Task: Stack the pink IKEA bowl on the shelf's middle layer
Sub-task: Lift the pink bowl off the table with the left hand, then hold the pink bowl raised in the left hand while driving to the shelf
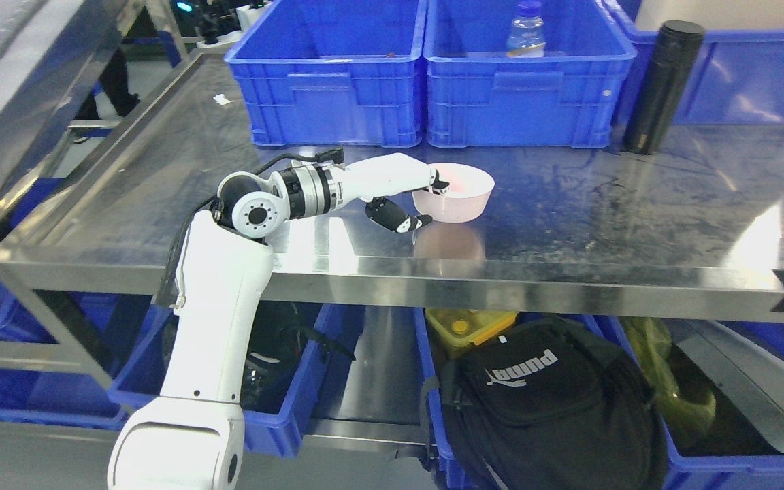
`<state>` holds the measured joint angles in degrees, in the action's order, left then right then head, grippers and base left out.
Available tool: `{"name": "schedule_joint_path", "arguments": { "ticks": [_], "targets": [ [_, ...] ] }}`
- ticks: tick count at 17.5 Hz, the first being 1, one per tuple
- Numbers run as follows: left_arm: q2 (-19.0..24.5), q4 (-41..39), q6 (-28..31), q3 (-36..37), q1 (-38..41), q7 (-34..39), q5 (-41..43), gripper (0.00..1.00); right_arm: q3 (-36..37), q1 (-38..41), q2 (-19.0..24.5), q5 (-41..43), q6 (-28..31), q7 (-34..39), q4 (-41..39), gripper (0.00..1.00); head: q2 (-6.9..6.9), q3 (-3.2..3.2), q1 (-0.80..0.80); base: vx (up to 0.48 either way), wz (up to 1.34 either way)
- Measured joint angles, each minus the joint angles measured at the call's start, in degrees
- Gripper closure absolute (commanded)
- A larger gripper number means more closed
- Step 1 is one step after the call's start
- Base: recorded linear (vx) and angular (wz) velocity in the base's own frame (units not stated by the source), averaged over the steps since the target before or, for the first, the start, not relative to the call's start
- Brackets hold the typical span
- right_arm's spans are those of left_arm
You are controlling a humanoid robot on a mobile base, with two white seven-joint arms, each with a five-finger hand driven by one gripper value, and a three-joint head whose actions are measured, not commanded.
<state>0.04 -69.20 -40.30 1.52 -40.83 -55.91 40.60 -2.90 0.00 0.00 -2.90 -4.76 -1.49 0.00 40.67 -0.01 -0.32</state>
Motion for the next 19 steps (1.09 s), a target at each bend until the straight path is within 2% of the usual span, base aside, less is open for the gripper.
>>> {"name": "schedule_joint_path", "arguments": {
  "ticks": [3, 7, 19],
  "targets": [
    [0.0, -4.2, -3.1, -2.3, 2.0, 0.2, -2.6, 1.0, 0.0, 0.0, 0.0, 0.0, 0.0, 0.0, 0.0, 0.0, 0.02, 0.0, 0.0, -0.066, 0.9],
    [0.0, -9.2, -4.5, -4.0, 3.5, 0.5, -5.2, 1.0, 0.0, 0.0, 0.0, 0.0, 0.0, 0.0, 0.0, 0.0, 0.04, 0.0, 0.0, -0.078, 1.19],
    [0.0, -16.1, -4.7, -2.3, 5.8, 2.6, -6.9, 0.98, 0.0, 0.0, 0.0, 0.0, 0.0, 0.0, 0.0, 0.0, 0.07, 0.0, 0.0, -0.021, 1.02]
  ]
}}
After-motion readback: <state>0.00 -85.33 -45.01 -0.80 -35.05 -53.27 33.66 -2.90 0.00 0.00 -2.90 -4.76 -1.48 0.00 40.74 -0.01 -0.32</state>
